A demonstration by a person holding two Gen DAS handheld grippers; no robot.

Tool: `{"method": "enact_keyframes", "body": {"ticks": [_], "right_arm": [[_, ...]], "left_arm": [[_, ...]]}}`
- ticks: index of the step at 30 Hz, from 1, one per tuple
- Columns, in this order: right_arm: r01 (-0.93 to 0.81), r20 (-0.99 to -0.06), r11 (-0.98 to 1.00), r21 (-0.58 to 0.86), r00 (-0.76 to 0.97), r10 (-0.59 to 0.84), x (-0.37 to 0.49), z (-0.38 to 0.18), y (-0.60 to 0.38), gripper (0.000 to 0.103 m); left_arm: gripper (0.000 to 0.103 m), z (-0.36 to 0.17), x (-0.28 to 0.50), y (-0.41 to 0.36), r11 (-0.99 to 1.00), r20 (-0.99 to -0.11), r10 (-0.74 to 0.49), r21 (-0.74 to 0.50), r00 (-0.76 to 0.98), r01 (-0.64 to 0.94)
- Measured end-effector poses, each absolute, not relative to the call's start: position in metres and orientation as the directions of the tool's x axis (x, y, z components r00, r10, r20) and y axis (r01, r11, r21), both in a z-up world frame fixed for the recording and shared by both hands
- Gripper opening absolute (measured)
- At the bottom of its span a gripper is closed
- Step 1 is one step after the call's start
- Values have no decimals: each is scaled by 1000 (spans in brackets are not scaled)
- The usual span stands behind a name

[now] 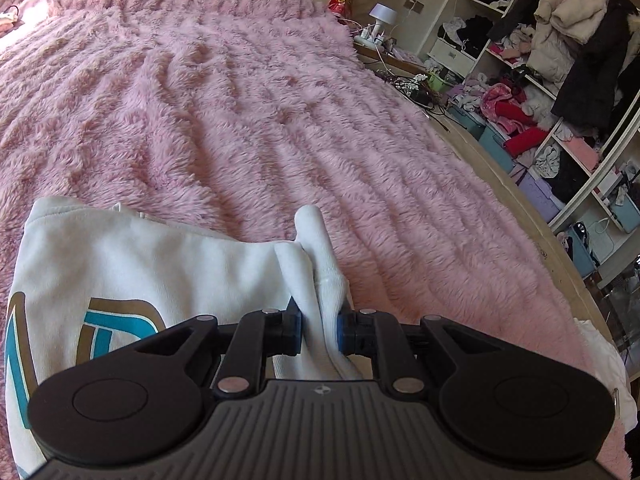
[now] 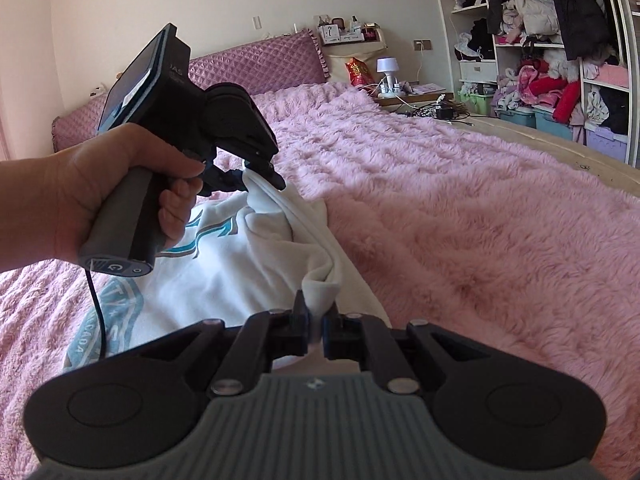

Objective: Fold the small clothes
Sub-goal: 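Lift and flip the folded sweatshirt over with both grippers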

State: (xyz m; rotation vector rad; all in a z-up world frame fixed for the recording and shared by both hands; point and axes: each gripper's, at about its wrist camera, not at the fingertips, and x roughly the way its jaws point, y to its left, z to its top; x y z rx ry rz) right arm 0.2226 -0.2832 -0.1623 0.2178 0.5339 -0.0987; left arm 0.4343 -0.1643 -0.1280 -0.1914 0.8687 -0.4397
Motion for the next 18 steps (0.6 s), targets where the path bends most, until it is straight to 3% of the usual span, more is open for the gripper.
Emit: {"method": "enact_keyframes", "body": {"ticks": [8,18], "right_arm": [[185,-496,959,216,867,-56,216,-160,-285,0],[231,-543,948,220,836,-77,213,-170,-289,0]], "left_arm": [[16,-117,428,-175,887,-659,-462,-342,593,310],[16,-138,430,-197,906,-696,-419,-278,583,320]]}}
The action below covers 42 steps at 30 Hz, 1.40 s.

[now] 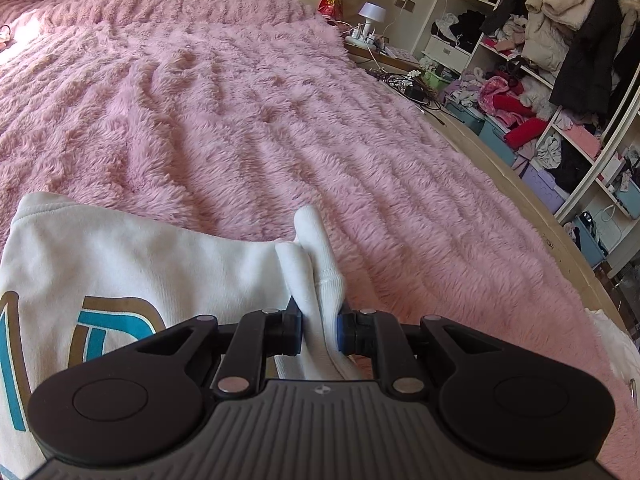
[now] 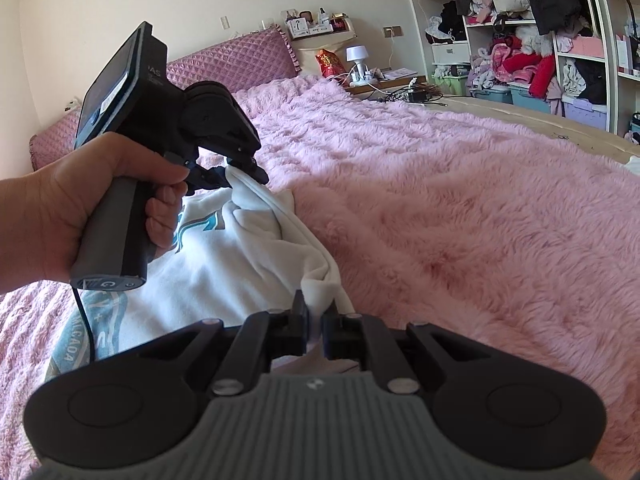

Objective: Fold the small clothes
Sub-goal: 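Lift and flip the folded sweatshirt over with both grippers, then open both grippers and release the flipped sweatshirt onto the bed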

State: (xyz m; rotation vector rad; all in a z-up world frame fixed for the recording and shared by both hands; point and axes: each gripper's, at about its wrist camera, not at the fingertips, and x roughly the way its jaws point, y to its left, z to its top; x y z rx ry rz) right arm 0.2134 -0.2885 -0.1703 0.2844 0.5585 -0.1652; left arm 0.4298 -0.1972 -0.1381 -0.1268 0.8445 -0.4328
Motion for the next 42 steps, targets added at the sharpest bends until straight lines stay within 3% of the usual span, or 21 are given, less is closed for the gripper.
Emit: {"method": "enact_keyframes", "body": {"ticks": [3,5,7,9,14,17,23,27,33,38,42], "right_arm": [[245,-564,941,232,823,-75,216,-176,-291,1],[250,-580,938,239,812,-69,217,-180,-293,2],[252,-588,938,236,806,-69,218,-182,-294,3],[244,-590,941,234,805,-62,217,-181,-295,4],[238,-599,954,184,796,-83,210,-172,-293,10],[263,-591,954,142,796,-131,203,-163,-293,27],[243,-546,946,214,833,-90,191,-143,-309,27],[112,-511,964,242,859,28,198,-129,-302,28],[-33,-520,971,238,840,156,215,-132,-272,28],[-33,-573,986,162,810,121,222,-149,-258,28],[10,-601,986,166,794,93,224,-164,-266,31]], "left_arm": [[18,-148,428,-211,916,-718,-373,-183,588,358],[29,-153,425,-217,915,-727,-360,-154,585,372],[54,-154,423,-223,918,-728,-340,-118,596,379],[57,-149,420,-226,915,-724,-336,-98,603,392],[57,-113,406,-207,901,-679,-354,-61,643,430],[59,-90,383,-172,893,-650,-363,-36,668,449],[64,-86,294,-67,915,-653,-316,-20,688,402],[64,-104,248,-26,930,-665,-318,-79,676,360],[64,-123,228,-9,921,-629,-382,-202,677,333],[64,-130,226,-11,883,-564,-469,-284,680,374],[63,-150,233,-14,880,-590,-475,-299,653,370]]}}
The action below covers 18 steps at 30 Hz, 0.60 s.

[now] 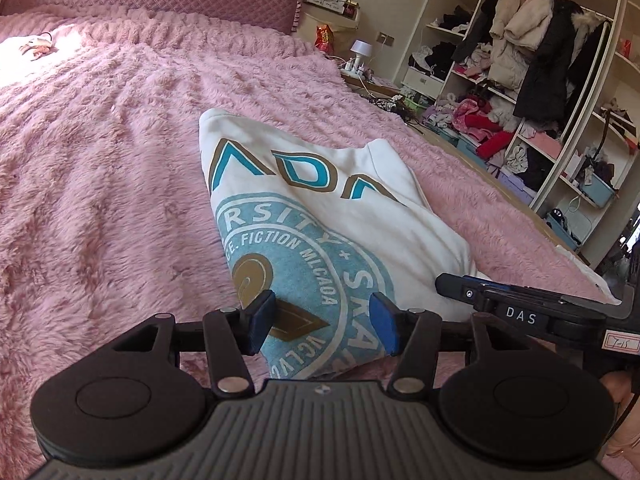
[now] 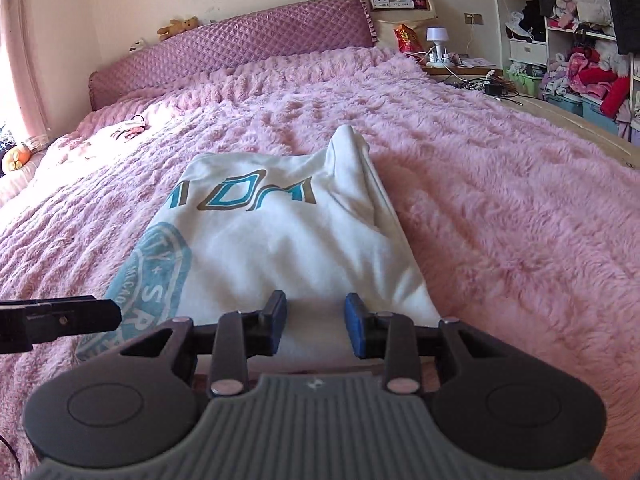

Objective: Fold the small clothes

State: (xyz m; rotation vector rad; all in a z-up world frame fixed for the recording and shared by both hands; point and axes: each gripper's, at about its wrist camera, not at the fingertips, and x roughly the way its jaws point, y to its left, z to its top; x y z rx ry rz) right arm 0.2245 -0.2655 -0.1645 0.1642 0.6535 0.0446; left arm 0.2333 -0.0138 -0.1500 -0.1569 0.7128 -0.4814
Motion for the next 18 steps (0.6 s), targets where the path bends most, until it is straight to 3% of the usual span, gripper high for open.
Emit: {"method": "enact_keyframes", "body": {"ticks": [2,5,10,13,16,18], "right_arm": [[22,-608,987,161,789,82,225,-168,-269,43],[9,-615,984,177,782,104,225,-167,-276,41],[-76,-495,986,148,858,140,242,-134,-283,41],[-112,-460,981,157,871,173,289,-118,-290,42],[-95,-438,963,253,876,202,340,-116,-306,42],[-36,-467,961,273,869,165,375,-118,-314,42]], "left_arm": [[62,-159,237,-15,886,-612,-463,-287,642,365],[62,-160,238,-16,887,-614,-459,-278,642,369],[62,-136,232,-15,866,-525,-499,-327,689,378],[62,-132,234,-23,846,-492,-531,-353,690,400],[62,-140,239,-31,841,-503,-539,-365,675,400],[62,-147,241,-32,841,-512,-538,-375,669,389]]}}
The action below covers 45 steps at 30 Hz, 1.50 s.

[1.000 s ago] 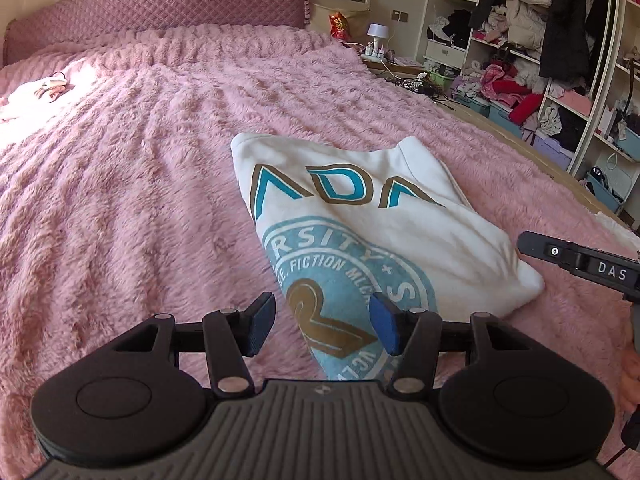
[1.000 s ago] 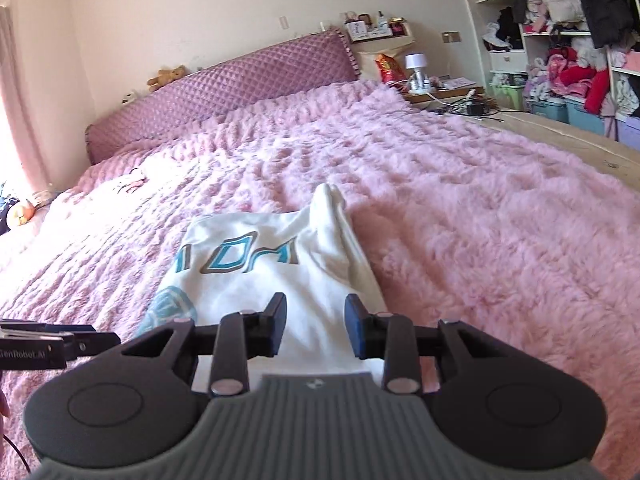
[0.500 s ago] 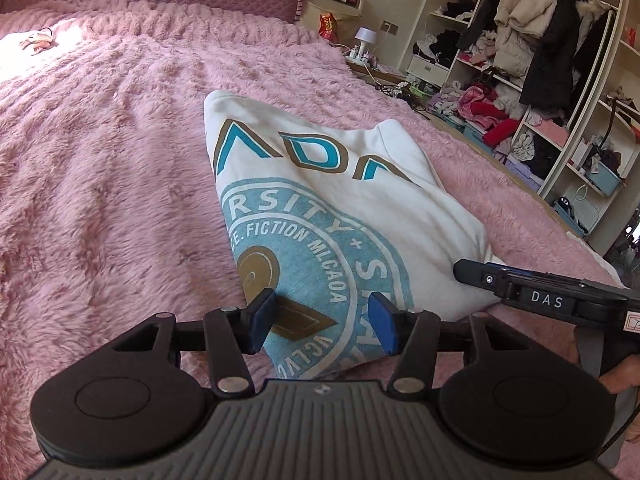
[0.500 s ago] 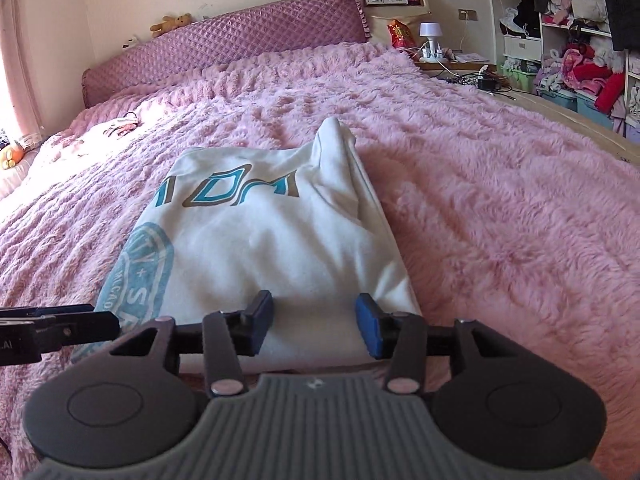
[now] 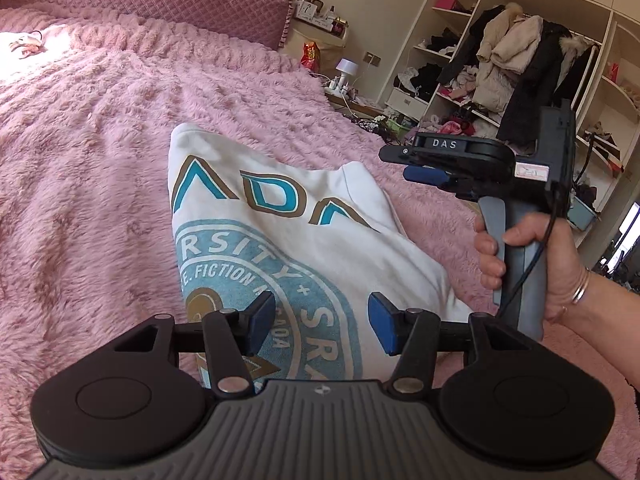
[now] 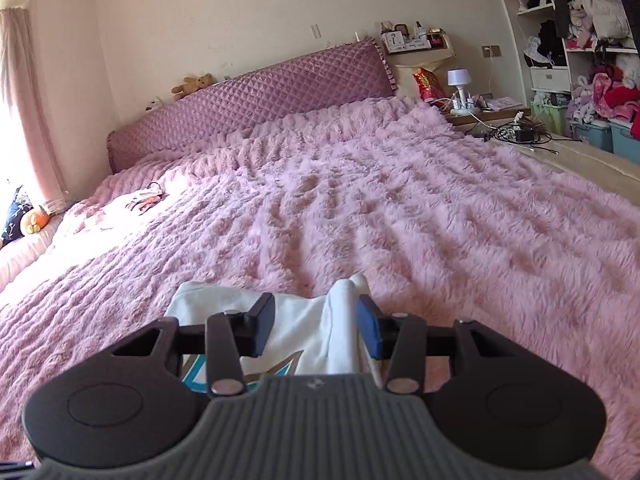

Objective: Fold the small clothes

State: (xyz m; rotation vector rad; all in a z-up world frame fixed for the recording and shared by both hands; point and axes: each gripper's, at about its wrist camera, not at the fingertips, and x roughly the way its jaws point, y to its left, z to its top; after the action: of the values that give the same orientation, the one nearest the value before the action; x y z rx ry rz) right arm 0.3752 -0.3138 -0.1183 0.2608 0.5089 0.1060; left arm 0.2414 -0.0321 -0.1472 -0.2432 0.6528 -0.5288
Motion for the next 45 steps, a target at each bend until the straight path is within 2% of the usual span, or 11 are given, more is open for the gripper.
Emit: {"method": "enact_keyframes", "body": {"ticks": [6,7,8,14,20,25,31,38,40,42,45], "right_arm": [[49,-569,949,310,810,144,428,-142,-327,43],[46,-576,938,342,800,171,431,-149,-329,37],[38,-577,933,358,795,189,432,-151,-331,9],[0,-511,940,342,839,186,432,-148,-335,9],[66,-614,946,317,775,151,449,-188,-341,9],[53,-593,955,291,793,136,438,-176,-343,23],[-177,-483,923,342,809,334,364,-129,-341,23],[-305,-539,885,353,706,458,297,-143,-314,23],[-264,-573,896,356,696,433,295,-157,-314,18],[-218,-590,898,383,690,419,297,-173,-322,7],[-186,-582,880,437,688,435,297,-180,-330,5]], "left_arm": [[64,-155,242,-30,831,-512,-554,-389,656,398],[64,-156,243,-29,830,-514,-556,-387,653,402],[64,-157,243,-29,829,-514,-557,-385,652,406],[64,-167,243,-30,823,-521,-567,-402,638,402],[64,-172,241,-35,829,-525,-559,-386,642,405],[64,-172,241,-34,831,-530,-556,-373,640,413],[64,-171,242,-35,830,-535,-558,-373,634,415],[64,-170,244,-36,835,-543,-549,-391,636,387],[64,-169,245,-36,835,-547,-550,-393,631,386],[64,-170,246,-36,833,-552,-552,-391,625,390],[64,-168,248,-37,834,-563,-551,-387,616,392]]}}
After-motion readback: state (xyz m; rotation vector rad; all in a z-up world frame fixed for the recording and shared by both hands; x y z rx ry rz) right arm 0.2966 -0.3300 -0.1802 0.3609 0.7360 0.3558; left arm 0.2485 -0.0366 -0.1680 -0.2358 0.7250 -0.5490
